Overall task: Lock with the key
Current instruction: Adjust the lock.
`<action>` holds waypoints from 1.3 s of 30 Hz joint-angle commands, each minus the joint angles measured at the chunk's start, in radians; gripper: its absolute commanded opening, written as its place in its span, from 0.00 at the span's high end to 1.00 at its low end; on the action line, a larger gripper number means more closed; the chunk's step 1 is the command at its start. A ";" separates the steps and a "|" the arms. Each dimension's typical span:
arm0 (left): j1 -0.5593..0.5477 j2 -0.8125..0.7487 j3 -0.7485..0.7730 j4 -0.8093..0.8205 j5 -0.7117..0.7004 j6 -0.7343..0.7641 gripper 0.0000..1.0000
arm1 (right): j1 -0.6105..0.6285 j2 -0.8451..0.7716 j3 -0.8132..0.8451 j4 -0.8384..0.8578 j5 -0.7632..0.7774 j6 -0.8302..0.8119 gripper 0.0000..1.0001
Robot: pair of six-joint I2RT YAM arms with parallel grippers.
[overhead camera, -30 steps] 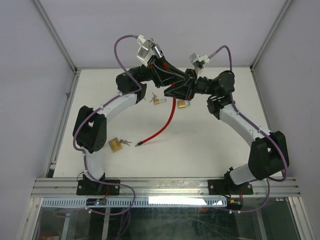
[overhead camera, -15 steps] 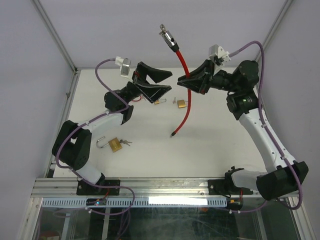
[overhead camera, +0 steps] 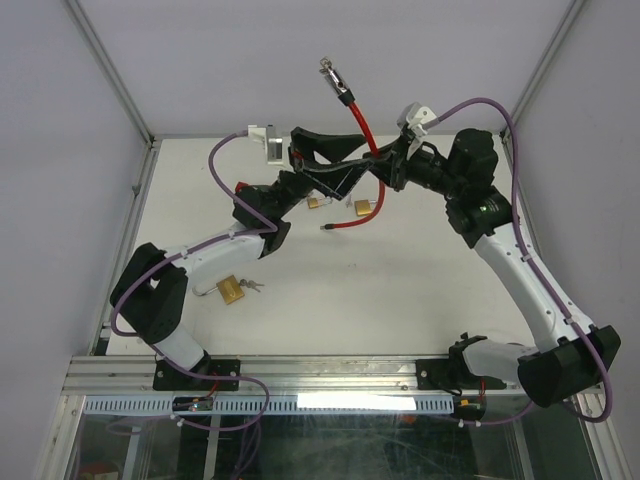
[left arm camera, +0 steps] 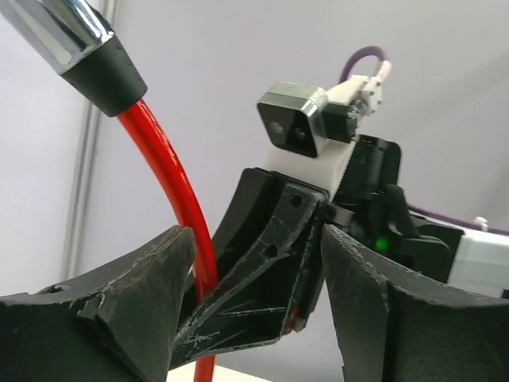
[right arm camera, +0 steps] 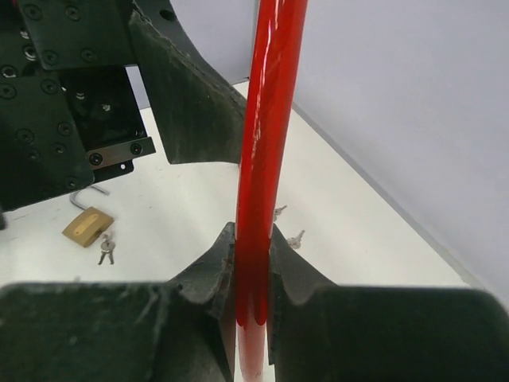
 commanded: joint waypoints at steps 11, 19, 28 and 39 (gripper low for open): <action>-0.068 0.070 0.175 -0.120 -0.246 0.123 0.36 | 0.042 -0.045 -0.050 0.093 0.066 -0.033 1.00; -0.060 0.088 0.180 -0.084 -0.178 0.101 0.67 | 0.042 -0.050 -0.052 0.103 0.049 -0.004 1.00; -0.041 0.082 0.116 -0.025 -0.151 0.049 0.55 | 0.017 -0.052 -0.041 0.128 0.047 0.081 1.00; -0.038 0.064 0.063 -0.069 -0.235 0.044 0.51 | 0.014 -0.051 -0.043 0.129 0.035 0.083 1.00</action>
